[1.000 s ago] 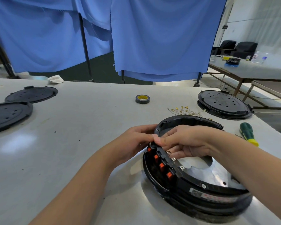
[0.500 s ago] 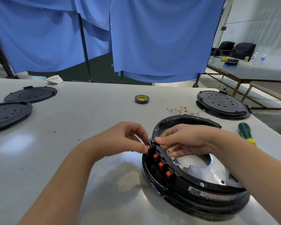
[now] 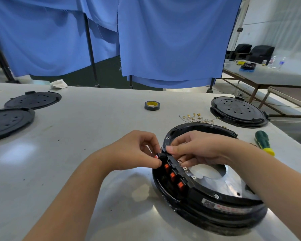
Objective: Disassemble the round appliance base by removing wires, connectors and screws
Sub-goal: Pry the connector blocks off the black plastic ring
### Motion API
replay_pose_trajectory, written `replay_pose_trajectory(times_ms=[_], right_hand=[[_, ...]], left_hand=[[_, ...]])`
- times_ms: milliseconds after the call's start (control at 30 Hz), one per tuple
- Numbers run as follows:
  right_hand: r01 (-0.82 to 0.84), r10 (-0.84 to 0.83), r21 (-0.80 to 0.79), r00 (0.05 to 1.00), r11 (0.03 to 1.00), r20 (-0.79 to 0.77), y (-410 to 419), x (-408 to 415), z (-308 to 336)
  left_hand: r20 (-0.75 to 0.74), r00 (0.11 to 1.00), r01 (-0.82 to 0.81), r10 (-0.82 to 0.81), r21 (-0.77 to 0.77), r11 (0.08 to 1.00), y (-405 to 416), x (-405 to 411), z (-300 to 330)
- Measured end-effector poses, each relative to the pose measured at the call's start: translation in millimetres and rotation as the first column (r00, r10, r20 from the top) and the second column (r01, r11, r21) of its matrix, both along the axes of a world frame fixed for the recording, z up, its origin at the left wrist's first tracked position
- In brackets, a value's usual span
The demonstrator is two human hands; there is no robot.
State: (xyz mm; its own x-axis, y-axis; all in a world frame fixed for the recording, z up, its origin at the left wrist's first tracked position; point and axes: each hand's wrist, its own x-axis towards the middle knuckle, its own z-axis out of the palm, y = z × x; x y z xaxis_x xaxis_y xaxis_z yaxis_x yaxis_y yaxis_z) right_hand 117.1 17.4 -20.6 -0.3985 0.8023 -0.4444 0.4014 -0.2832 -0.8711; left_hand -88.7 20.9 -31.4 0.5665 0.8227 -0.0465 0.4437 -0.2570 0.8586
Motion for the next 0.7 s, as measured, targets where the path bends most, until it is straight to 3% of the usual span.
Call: replay_pose_trajectory(times_ms=[200, 400, 500, 633, 700], right_hand=[[0.0, -0.001, 0.053, 1.0, 0.999, 0.005, -1.8, -1.3, -0.1], [0.131, -0.144, 0.24, 0.989, 0.962, 0.034, -0.2, -2.9, -2.6], [0.193, -0.213, 0.299, 0.976, 0.935, 0.036, 1.8, -2.2, -4.4], [0.184, -0.217, 0.336, 0.974, 0.924, 0.065, 2.7, -3.2, -6.7], [0.166, -0.202, 0.317, 0.976, 0.934, 0.086, 2.3, -3.7, -6.6]], left_hand=[[0.034, 0.999, -0.013, 0.014, -0.027, 1.0, 5.2, -8.9, -0.6], [0.31, 0.946, -0.055, 0.091, -0.123, 0.991, 12.4, -15.2, -2.5], [0.405, 0.888, -0.163, 0.219, -0.168, 0.972, 19.8, -14.6, -7.4], [0.275, 0.833, -0.493, 0.48, -0.026, 0.87, 33.3, -10.2, -30.9], [0.178, 0.809, -0.575, 0.56, 0.05, 0.816, 37.8, -7.6, -44.8]])
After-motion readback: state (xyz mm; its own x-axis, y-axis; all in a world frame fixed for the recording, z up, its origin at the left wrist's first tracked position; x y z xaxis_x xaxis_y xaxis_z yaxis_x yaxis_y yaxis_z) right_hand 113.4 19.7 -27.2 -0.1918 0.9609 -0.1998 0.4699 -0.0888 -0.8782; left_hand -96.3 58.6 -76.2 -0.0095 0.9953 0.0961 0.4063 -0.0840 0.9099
